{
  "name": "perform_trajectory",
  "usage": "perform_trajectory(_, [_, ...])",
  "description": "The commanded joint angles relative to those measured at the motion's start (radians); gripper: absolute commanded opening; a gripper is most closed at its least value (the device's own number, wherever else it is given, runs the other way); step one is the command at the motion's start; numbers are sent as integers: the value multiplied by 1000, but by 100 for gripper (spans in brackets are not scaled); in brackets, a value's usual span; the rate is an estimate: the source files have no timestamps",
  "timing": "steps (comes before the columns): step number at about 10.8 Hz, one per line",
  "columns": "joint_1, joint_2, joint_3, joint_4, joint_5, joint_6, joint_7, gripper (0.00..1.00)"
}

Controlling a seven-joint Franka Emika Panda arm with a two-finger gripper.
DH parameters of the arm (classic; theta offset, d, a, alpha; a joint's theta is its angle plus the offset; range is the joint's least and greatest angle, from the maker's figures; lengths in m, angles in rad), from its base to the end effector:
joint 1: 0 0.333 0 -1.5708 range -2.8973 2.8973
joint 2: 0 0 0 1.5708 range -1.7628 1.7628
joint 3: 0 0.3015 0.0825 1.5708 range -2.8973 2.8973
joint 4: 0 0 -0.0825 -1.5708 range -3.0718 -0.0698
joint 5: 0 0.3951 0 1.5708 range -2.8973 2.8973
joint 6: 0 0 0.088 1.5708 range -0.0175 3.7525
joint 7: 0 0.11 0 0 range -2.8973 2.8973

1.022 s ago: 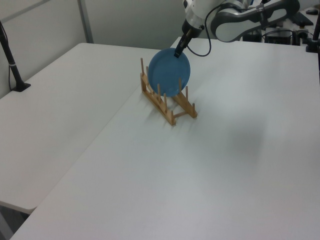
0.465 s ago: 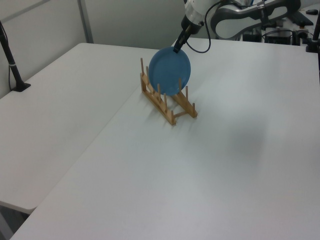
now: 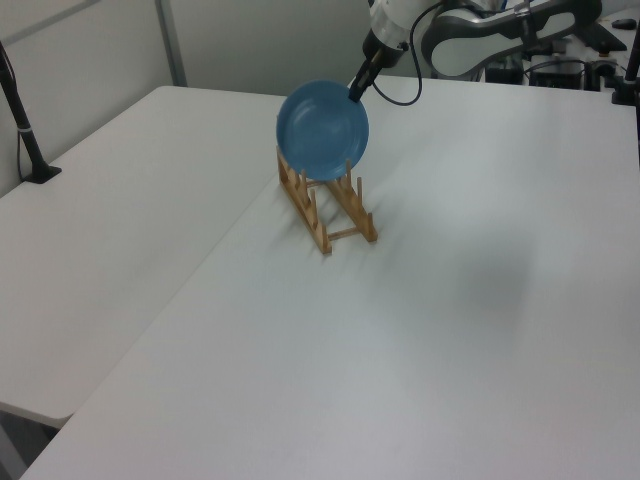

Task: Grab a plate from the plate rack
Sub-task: 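Lift the blue plate up out of the wooden rack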

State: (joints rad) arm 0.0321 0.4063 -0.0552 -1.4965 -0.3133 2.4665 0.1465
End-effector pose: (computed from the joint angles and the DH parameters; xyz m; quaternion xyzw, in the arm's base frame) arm 0.7284 -0.0103 0.4810 0.9517 0.0144 0.2822 0.1201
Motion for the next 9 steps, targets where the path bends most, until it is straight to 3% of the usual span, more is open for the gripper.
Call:
perform_trajectory(1, [0,-69,-9,-18,-27,-6,18,0])
perform_trajectory(6, [6,-135,0,-18,19,-199,10,0])
perform_trajectory(9, [25,-164,14,-18,207,-416,-72,0])
